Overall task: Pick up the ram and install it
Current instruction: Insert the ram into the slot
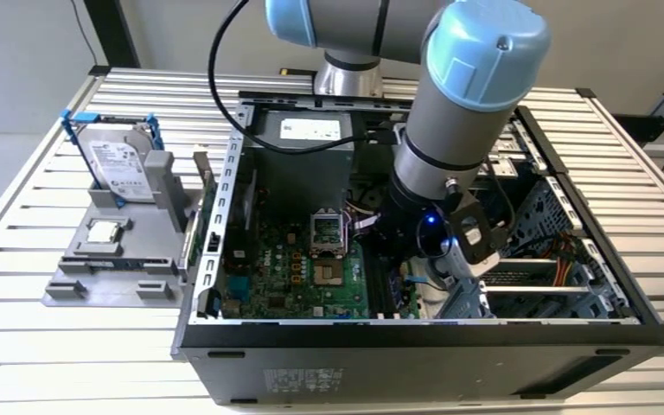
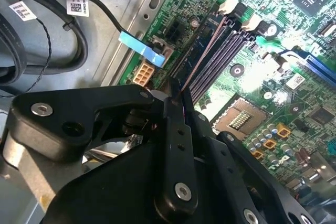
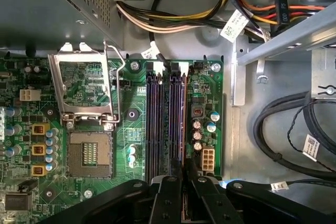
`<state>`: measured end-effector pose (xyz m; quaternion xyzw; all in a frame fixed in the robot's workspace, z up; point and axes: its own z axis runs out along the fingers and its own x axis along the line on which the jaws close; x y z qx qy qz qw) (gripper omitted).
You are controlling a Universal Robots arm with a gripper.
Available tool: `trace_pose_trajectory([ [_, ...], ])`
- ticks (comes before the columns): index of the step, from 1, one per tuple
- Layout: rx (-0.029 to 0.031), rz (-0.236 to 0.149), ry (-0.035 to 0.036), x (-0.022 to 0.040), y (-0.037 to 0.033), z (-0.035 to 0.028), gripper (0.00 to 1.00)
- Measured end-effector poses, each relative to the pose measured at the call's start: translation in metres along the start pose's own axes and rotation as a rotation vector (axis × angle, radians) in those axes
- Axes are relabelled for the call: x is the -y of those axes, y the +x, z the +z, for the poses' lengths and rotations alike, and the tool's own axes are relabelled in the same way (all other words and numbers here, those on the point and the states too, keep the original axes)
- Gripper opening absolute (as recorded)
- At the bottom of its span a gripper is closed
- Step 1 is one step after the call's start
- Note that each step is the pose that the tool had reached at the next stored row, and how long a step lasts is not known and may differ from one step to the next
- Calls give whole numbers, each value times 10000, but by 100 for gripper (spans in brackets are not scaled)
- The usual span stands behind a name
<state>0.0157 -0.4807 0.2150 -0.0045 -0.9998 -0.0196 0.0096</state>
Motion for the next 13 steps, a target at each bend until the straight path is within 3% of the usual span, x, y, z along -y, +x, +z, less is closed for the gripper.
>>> trace_pose_trajectory([
  [2,-46,4,0,0,-21,0,0],
  [6,-78,5,1,1,-59,-8,0],
  [12,-87,4,14,-6,-65,-60,0],
  [13,-84,19,156,-21,-63,-128,0],
])
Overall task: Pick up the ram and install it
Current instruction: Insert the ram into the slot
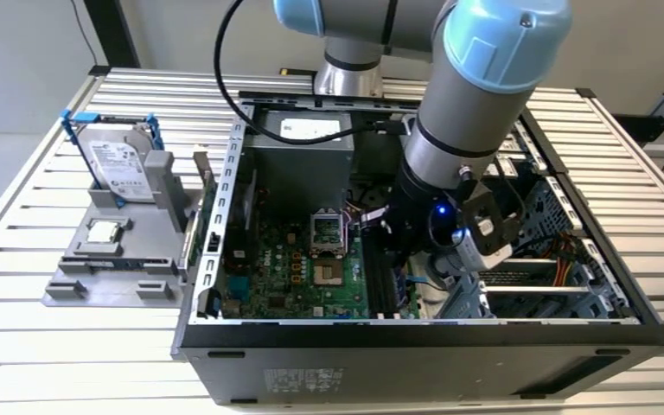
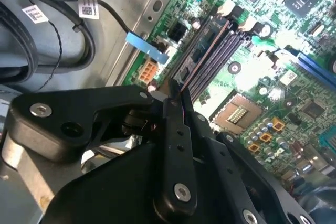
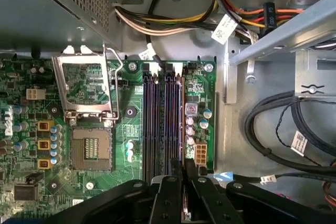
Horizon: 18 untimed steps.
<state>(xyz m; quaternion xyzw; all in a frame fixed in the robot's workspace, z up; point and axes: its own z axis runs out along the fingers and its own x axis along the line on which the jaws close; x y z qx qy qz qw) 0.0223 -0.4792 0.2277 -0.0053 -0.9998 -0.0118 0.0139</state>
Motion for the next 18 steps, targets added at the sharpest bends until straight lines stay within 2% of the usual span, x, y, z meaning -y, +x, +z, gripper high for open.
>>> trace_pose_trajectory([
  [2,3,37,94,-1,0,-1,0],
  [4,12,60,240,-8,1,-1,0],
  [8,30,70,381,-67,1,1,0],
  [18,45,198,391,-68,20,30,0],
])
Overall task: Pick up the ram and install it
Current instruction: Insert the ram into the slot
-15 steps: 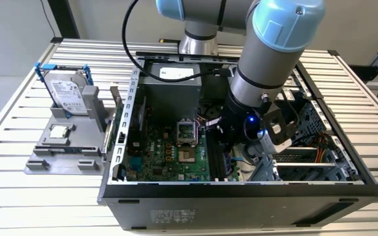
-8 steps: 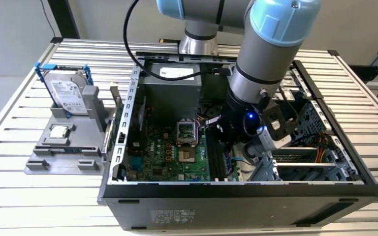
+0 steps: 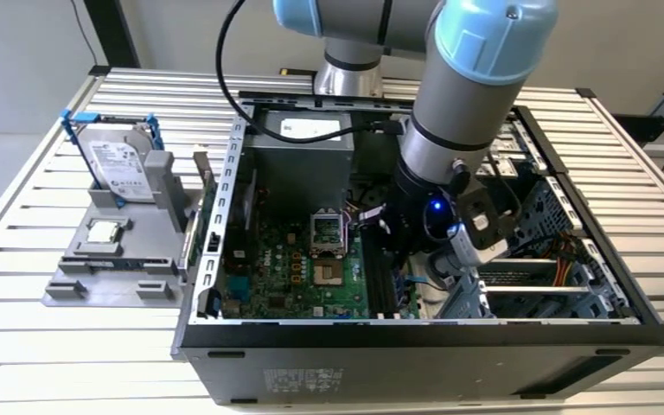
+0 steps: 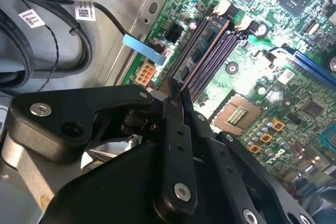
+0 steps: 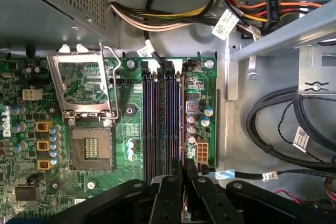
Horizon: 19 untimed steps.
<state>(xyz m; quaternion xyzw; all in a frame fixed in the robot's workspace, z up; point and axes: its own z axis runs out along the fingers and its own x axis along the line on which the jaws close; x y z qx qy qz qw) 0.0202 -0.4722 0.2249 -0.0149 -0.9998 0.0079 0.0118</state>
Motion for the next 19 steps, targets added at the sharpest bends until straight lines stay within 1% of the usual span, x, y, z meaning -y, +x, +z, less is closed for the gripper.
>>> trace_pose_trajectory([
  [8,2,168,-3,-9,2,48,0],
  [19,1,241,-5,-10,3,57,0],
])
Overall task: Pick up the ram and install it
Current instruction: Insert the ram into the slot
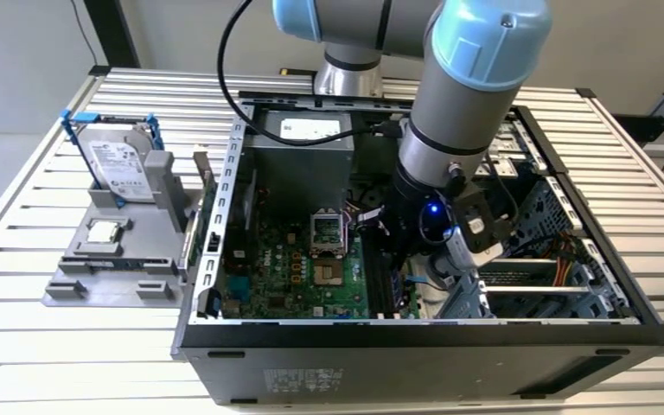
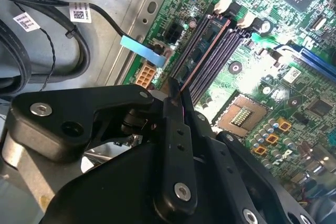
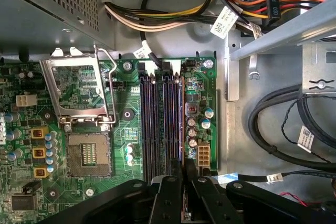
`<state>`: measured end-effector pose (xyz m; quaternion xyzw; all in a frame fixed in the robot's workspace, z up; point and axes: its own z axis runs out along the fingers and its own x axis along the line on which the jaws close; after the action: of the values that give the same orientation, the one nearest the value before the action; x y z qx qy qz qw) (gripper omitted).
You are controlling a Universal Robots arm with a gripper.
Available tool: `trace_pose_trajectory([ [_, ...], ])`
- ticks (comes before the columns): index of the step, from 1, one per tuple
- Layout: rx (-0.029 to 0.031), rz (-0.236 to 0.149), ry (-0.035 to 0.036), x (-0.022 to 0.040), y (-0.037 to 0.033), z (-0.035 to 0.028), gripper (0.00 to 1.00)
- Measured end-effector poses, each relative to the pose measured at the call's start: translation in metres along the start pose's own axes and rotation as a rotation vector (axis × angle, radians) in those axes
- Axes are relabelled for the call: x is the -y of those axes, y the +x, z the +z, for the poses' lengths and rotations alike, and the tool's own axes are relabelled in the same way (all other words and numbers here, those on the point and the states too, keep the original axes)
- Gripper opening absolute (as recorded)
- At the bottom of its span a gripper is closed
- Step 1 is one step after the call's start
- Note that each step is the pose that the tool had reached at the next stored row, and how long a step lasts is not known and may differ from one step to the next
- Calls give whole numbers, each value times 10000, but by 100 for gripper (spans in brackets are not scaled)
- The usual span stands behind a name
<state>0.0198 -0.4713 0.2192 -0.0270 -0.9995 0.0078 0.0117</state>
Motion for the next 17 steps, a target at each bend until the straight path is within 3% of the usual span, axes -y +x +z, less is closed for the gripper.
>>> trace_pose_trajectory([
  [17,1,-55,1,-2,26,23,0],
])
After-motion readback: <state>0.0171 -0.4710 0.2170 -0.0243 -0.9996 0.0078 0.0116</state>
